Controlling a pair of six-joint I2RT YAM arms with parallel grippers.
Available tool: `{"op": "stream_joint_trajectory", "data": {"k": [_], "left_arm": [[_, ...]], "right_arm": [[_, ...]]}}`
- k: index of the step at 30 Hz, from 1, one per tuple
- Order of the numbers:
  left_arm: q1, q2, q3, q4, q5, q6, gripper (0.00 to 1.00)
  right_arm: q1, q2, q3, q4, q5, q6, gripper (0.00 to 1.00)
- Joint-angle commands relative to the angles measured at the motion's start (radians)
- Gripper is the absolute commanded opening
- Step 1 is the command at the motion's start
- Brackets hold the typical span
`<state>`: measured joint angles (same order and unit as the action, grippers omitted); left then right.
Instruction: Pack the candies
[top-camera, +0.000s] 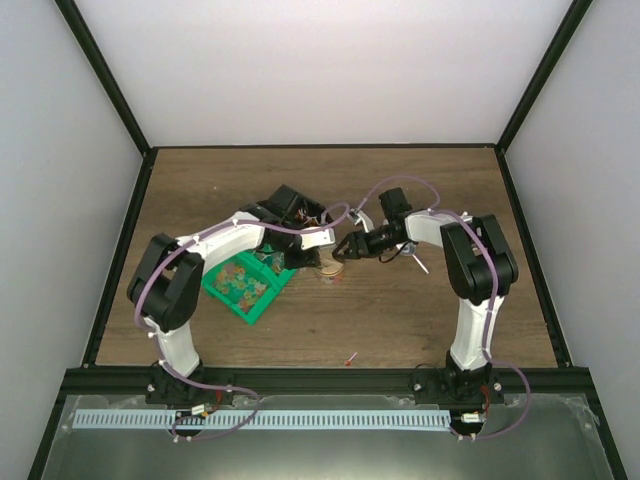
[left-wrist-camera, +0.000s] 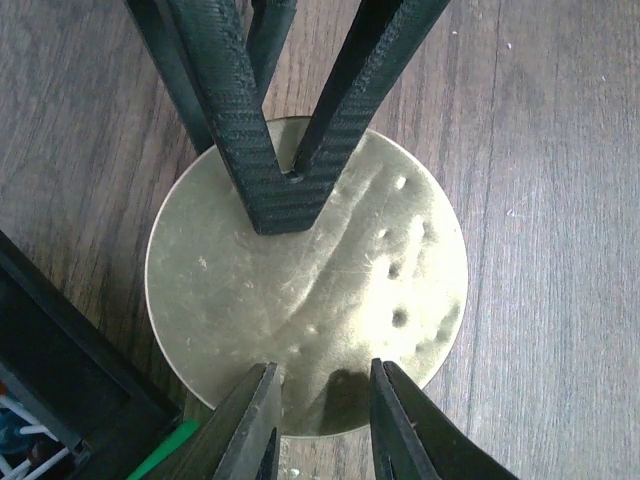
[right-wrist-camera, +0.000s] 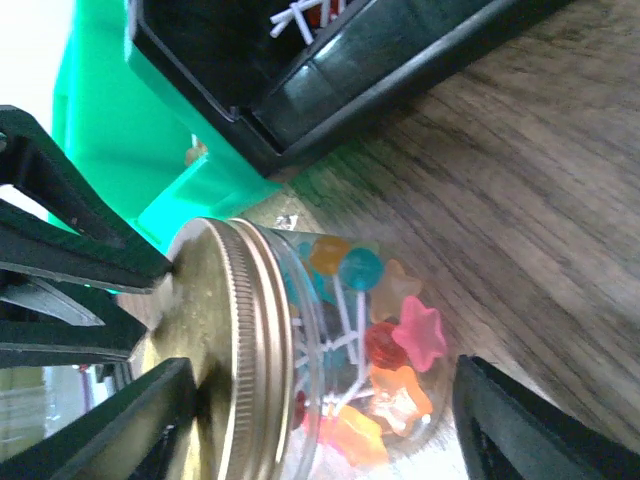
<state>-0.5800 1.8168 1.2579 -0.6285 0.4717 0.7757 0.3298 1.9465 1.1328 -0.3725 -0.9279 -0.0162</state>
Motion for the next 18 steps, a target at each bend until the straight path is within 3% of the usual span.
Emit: {"op": "stream_joint_trajectory", "data": {"k": [1,4,7,14,18], "left_arm": [[0.001,0.061,-0.03,-0.073,-0.053,0.026,0.27],[0.005,0.05,-0.029,-0.081,-0.033,0.03,0.27],[0.012,0.029,0.011,-0.081,0.005,-0.001,0.28],[-0.001,0.02,0.145,-0.069,0.039,-0.056,0.33],[-0.027,0.047,0.18,-0.029,0.046,-0.082,0.39]], "right_arm": [[0.007,0.046,0.012,-0.014,0.047,-0.041,0.66],[0.006,0.05,0.007,-0.017,0.049,-0.051,0.59],[0.005,0.035,0.013,-0.017,0.047,-0.054,0.58],[-0.03,-0.017,0.063,0.0,-0.022,-0.008,0.69],[-0.074,-0.045,0.047,0.023,-0.078,0.021,0.71]]}}
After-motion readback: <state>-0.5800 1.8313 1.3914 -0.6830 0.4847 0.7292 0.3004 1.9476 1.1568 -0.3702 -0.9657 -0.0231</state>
